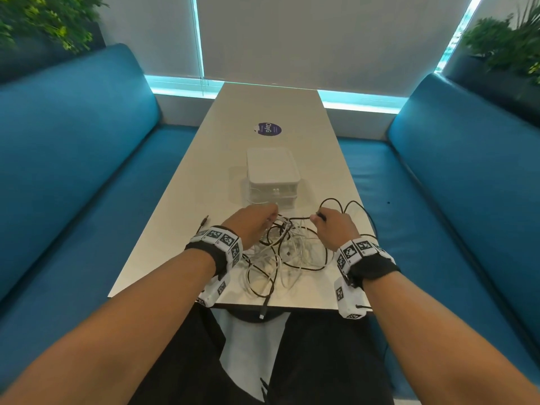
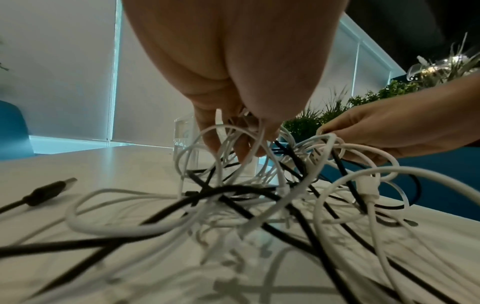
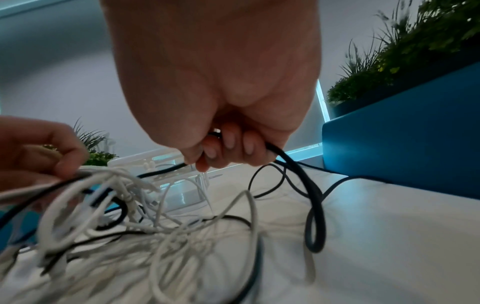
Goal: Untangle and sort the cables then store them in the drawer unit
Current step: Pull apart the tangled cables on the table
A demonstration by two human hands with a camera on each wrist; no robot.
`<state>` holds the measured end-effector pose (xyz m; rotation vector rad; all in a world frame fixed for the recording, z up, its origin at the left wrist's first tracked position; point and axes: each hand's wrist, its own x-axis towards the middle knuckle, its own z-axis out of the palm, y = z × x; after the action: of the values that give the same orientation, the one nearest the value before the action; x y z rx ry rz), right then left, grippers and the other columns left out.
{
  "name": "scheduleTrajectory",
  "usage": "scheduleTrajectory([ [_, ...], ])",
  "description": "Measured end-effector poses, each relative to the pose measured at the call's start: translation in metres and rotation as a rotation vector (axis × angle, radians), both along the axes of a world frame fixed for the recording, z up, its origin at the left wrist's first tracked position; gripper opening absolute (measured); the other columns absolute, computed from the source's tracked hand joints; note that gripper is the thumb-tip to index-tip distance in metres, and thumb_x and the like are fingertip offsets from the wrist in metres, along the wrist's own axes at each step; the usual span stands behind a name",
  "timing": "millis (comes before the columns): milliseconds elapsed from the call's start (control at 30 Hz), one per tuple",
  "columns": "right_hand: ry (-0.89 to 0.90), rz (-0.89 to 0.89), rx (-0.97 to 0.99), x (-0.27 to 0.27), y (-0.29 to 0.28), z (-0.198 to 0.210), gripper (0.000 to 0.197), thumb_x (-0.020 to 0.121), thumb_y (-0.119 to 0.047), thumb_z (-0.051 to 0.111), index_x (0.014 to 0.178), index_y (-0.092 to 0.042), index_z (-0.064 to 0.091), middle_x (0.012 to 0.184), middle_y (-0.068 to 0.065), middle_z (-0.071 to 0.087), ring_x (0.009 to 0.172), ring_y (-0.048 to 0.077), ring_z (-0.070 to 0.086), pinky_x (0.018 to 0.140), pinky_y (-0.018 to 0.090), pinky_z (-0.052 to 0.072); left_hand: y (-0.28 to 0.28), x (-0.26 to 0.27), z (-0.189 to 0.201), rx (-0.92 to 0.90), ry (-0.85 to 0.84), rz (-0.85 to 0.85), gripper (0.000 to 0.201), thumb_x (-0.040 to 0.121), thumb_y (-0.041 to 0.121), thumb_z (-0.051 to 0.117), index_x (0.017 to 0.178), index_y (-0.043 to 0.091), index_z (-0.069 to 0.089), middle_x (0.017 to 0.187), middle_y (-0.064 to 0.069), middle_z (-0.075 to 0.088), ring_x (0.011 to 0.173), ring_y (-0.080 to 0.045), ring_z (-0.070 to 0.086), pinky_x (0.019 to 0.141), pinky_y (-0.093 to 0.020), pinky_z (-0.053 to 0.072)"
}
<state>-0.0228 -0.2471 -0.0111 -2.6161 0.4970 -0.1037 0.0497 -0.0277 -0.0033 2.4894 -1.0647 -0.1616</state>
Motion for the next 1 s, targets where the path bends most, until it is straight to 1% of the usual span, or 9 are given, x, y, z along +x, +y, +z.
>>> scheduleTrajectory([
  [100, 0.03, 0.022, -0.027, -0.002, -0.001, -0.006, 0.027, 0.102, -0.038, 0.045, 0.096, -0.017, 0.061, 0.099, 0.015, 0.068, 0.097, 0.037, 0.06, 0.074, 0.036, 0.045, -0.002, 0.003, 0.0, 0.04, 0.015, 0.071, 0.017, 0.102, 0.026, 0.047, 0.113, 0.022, 0.035, 0.086, -0.008, 0.065, 0.072, -0.028, 0.06, 0.068, -0.04, 0.051],
  [267, 0.046, 0.053, -0.037, -0.003, 0.003, -0.009, 0.031, 0.102, -0.037, 0.044, 0.104, -0.013, 0.064, 0.101, 0.015, 0.069, 0.098, 0.036, 0.061, 0.078, 0.038, 0.049, -0.001, 0.002, 0.001, -0.098, 0.083, 0.083, 0.038, 0.088, 0.033, 0.069, 0.101, 0.025, 0.035, 0.084, -0.001, 0.057, 0.071, -0.018, 0.055, 0.063, -0.036, 0.047],
  [367, 0.048, 0.037, -0.045, -0.002, 0.003, -0.01, 0.03, 0.102, -0.036, 0.044, 0.104, -0.013, 0.063, 0.102, 0.015, 0.069, 0.096, 0.035, 0.061, 0.077, 0.037, 0.049, 0.0, 0.003, -0.002, -0.054, 0.182, 0.081, 0.044, 0.081, 0.03, 0.069, 0.116, 0.03, 0.043, 0.096, 0.004, 0.063, 0.088, -0.02, 0.059, 0.084, -0.037, 0.047],
  [467, 0.048, 0.02, -0.048, -0.001, 0.003, -0.011, 0.029, 0.102, -0.036, 0.043, 0.105, -0.015, 0.063, 0.102, 0.016, 0.068, 0.096, 0.035, 0.061, 0.077, 0.036, 0.049, 0.002, 0.005, 0.001, 0.061, 0.127, 0.102, 0.037, 0.083, 0.024, 0.063, 0.118, 0.035, 0.061, 0.109, 0.016, 0.065, 0.099, -0.009, 0.053, 0.105, -0.038, 0.028],
  [533, 0.05, 0.018, -0.052, -0.001, 0.004, -0.011, 0.029, 0.103, -0.036, 0.043, 0.105, -0.014, 0.063, 0.102, 0.016, 0.068, 0.098, 0.035, 0.06, 0.079, 0.037, 0.049, 0.004, 0.007, 0.002, 0.061, 0.152, 0.091, 0.031, 0.081, 0.018, 0.065, 0.108, 0.034, 0.065, 0.102, 0.015, 0.065, 0.097, -0.01, 0.055, 0.102, -0.036, 0.033],
  [633, 0.051, 0.02, -0.055, -0.001, 0.004, -0.01, 0.031, 0.103, -0.037, 0.043, 0.106, -0.014, 0.063, 0.103, 0.016, 0.068, 0.097, 0.034, 0.061, 0.079, 0.037, 0.049, 0.008, 0.014, -0.001, -0.045, 0.226, 0.078, 0.024, 0.078, 0.013, 0.075, 0.089, 0.03, 0.061, 0.09, 0.01, 0.063, 0.091, -0.018, 0.063, 0.087, -0.031, 0.05],
  [800, 0.068, 0.037, -0.059, -0.003, 0.005, -0.012, 0.033, 0.102, -0.039, 0.043, 0.106, -0.014, 0.063, 0.102, 0.016, 0.068, 0.095, 0.034, 0.062, 0.08, 0.039, 0.051, 0.007, 0.012, -0.005, -0.07, 0.177, 0.136, 0.036, 0.077, 0.036, 0.08, 0.088, 0.025, 0.048, 0.086, 0.002, 0.061, 0.079, -0.019, 0.057, 0.071, -0.036, 0.048],
  [900, 0.064, 0.02, -0.065, -0.002, 0.004, -0.013, 0.031, 0.102, -0.039, 0.043, 0.104, -0.015, 0.062, 0.102, 0.015, 0.067, 0.093, 0.035, 0.062, 0.077, 0.037, 0.049, 0.003, 0.008, -0.006, -0.025, 0.248, 0.128, 0.031, 0.077, 0.046, 0.069, 0.088, 0.028, 0.047, 0.088, -0.001, 0.062, 0.076, -0.019, 0.055, 0.073, -0.038, 0.049],
  [1000, 0.074, -0.004, -0.079, -0.001, 0.003, -0.013, 0.03, 0.102, -0.039, 0.043, 0.102, -0.016, 0.062, 0.101, 0.015, 0.067, 0.091, 0.035, 0.061, 0.076, 0.037, 0.049, 0.004, 0.01, -0.003, -0.121, 0.347, 0.17, 0.022, 0.086, 0.038, 0.052, 0.093, 0.019, 0.06, 0.092, -0.006, 0.066, 0.08, -0.022, 0.06, 0.079, -0.042, 0.051],
])
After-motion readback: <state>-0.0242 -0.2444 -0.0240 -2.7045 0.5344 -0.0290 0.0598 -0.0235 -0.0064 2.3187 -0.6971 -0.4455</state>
